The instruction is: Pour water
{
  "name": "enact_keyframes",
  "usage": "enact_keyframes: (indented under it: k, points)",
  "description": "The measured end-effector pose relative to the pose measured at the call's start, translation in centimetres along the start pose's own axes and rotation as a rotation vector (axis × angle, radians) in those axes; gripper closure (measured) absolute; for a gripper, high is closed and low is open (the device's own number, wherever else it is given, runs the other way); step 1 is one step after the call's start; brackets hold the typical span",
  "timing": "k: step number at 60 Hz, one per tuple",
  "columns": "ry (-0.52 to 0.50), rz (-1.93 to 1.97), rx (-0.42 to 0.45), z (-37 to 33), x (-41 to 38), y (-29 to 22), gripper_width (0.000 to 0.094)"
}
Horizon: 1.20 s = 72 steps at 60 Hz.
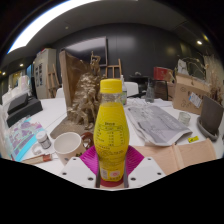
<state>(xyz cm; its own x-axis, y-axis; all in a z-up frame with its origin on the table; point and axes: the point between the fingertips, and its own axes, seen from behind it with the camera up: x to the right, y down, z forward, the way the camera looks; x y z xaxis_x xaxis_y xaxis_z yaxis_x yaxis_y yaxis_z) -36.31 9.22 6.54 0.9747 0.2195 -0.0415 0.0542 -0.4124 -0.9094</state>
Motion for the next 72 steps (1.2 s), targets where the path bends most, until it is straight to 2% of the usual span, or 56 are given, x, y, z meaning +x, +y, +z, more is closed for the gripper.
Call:
enact_keyframes:
  k: [7,14,16,20,30,37,49,60,72]
  points:
    - [0.003,0.005,0.033,-0.1,0.0,0.0,0.0566]
    - [0.015,0.028,0.024,-0.6,0.1,0.3,0.0437]
    - [0.025,0.043,0.009,-1.0,0.2,0.5,0.0339]
    - [0.05,0.062,-0.006,-2.2,0.5,0.3,0.0069]
    - [0.133,0.053,-0.055,-8.0,0.5,-1.7,0.0077]
    - [0.213,0.064,-0.104,-14.9,-0.2,-2.7,0.0079]
    - [0.285,0.047,-0.172,-25.6,-2.9,-2.7,0.0076]
    - [0.287,0.077,-0.198,-31.7,-5.4,-2.0,0.0074]
    - [0.288,0.072,-0.204,-34.7,-5.5,-1.4,0.0077]
